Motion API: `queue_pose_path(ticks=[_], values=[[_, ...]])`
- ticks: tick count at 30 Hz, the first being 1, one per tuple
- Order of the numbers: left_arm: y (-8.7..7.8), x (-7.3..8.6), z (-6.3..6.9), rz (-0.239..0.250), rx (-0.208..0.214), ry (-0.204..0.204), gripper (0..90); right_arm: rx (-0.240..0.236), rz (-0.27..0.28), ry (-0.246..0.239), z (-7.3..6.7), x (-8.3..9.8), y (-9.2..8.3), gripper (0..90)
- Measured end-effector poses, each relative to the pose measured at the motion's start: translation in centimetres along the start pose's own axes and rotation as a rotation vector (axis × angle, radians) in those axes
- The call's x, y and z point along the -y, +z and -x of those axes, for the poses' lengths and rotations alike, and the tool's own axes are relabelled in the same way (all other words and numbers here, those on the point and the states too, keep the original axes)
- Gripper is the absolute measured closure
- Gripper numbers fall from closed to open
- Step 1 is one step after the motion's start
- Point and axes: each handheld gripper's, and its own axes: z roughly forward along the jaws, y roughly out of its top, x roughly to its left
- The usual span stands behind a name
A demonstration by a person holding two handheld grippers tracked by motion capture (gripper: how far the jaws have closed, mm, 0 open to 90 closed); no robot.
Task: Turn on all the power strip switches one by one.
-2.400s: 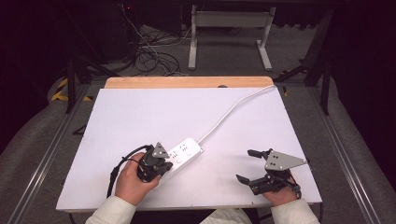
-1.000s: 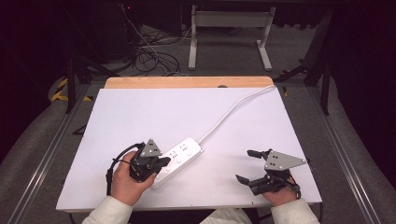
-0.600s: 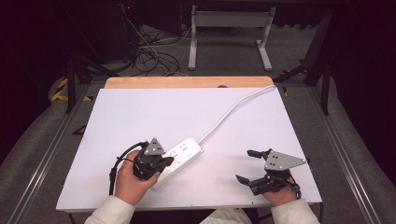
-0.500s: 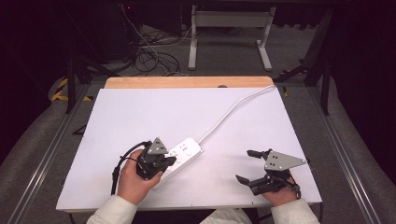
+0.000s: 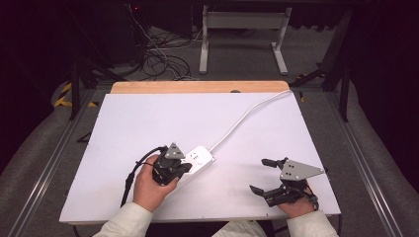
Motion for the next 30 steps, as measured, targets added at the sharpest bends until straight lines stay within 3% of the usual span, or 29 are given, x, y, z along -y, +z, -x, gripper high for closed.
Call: queue_pose_path(ticks=[30], values=[[1.4,0.0,-0.2,-0.028,-0.036,0.004,90.0,-0.002,0.001,0.003,0.0,0.0,0.0,9.4]])
